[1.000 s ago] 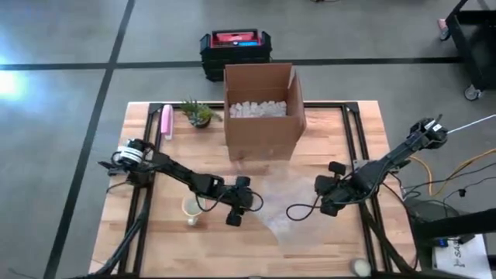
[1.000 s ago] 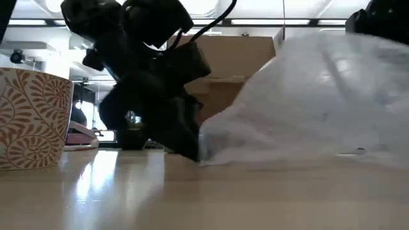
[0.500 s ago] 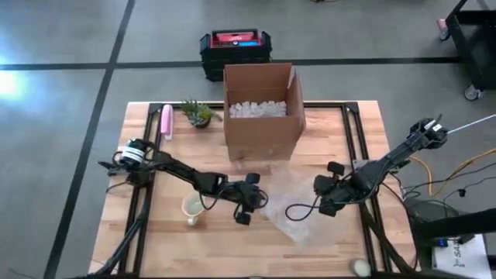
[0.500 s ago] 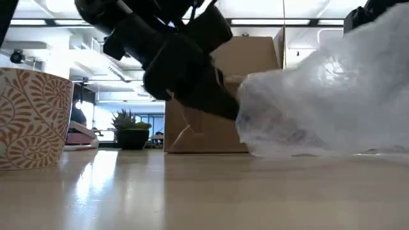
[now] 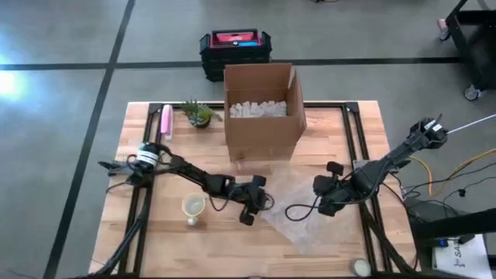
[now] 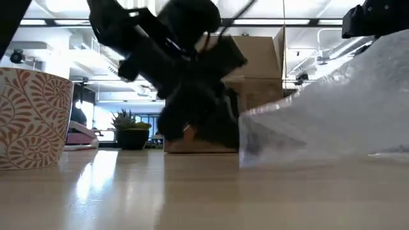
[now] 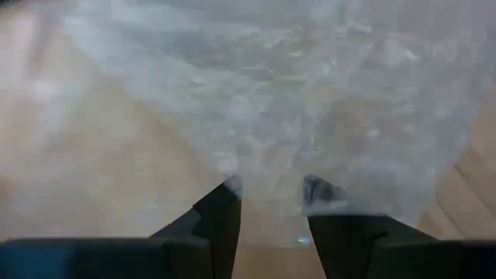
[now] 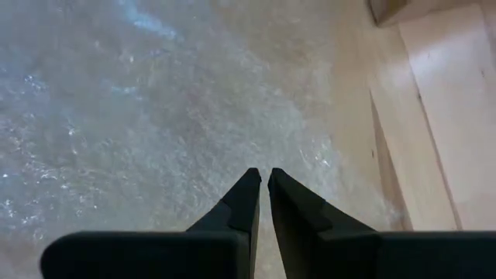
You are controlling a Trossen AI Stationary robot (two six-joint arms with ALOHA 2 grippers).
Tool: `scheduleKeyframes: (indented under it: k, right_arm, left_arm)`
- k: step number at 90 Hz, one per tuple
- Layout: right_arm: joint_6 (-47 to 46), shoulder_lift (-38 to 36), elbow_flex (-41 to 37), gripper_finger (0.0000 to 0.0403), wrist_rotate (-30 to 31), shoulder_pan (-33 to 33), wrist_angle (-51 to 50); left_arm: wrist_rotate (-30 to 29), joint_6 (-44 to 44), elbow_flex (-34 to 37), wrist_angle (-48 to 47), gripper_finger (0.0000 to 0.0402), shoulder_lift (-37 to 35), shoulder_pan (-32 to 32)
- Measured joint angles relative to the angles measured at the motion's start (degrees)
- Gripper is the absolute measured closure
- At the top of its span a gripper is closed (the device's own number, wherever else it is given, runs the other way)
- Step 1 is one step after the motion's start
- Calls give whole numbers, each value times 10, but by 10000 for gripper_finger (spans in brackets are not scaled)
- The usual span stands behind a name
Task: Wrap mug
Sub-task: Wrap the orange patterned mug using the bubble wrap
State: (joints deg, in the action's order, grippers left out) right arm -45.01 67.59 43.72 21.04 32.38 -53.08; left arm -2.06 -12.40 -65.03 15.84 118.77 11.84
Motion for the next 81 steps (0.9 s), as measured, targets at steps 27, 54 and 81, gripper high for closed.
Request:
scheduleKeyframes:
  k: [27, 54, 81]
  right_arm:
    - [1, 0, -1, 384, 0, 0, -2]
    - [2, 0, -3, 384, -7, 0, -4]
    - [22, 0, 16, 384, -20, 0, 20]
  left_arm:
    - [13, 30, -115, -207, 368, 24, 0]
    - [100, 124, -222, -412, 401, 17, 0]
    - [249, 181, -311, -527, 401, -40, 1]
